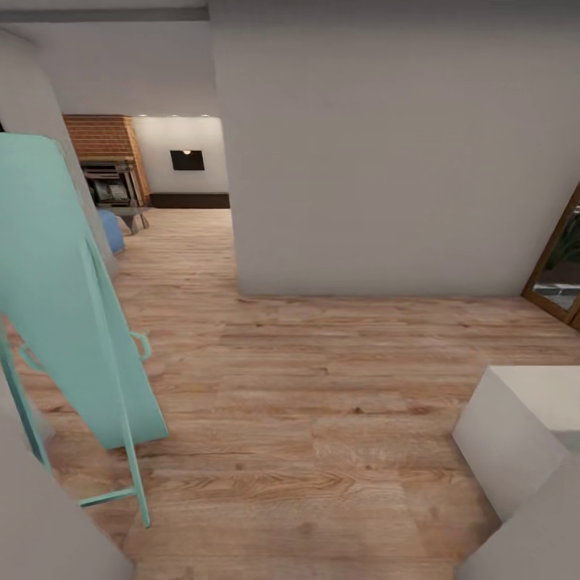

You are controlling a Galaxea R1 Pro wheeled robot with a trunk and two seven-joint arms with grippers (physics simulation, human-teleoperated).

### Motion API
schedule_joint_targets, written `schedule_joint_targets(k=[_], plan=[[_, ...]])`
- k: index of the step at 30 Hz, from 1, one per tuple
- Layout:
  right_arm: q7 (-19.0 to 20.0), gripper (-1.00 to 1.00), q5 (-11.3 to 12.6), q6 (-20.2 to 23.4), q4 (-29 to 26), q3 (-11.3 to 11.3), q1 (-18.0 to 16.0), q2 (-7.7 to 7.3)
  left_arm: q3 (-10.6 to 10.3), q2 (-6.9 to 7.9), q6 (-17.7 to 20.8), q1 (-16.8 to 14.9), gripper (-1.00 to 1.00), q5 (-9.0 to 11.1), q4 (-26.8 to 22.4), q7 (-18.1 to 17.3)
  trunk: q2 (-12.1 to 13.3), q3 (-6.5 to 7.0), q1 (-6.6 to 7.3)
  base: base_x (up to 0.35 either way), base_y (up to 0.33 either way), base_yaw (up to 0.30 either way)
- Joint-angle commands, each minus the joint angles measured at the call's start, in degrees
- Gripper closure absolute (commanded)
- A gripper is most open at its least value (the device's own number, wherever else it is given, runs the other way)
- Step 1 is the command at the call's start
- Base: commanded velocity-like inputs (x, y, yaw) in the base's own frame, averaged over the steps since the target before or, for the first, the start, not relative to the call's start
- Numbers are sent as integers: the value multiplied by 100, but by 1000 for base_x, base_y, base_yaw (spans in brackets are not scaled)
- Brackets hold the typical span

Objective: Move the two storage containers from the living room to the garage. In the garage, place one container on the floor and stack the other container on top of it (either order is fine).

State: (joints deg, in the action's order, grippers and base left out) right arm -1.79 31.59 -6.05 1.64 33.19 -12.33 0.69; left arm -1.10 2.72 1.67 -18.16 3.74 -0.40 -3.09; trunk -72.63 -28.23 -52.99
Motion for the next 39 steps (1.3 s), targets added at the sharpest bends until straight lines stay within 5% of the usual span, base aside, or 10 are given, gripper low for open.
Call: schedule_joint_targets(k=[1,39], plan=[[-6,-100,38,-33,15,49,-6,15,-13,1,18,-2,-100,40,-4,-20,-2,-5,-3,322,0,0],[-6,-100,31,-46,-15,47,-6,11,-13,-17,18,-2,-100,40,-4,-25,-2,-5,-3,318,0,0]])
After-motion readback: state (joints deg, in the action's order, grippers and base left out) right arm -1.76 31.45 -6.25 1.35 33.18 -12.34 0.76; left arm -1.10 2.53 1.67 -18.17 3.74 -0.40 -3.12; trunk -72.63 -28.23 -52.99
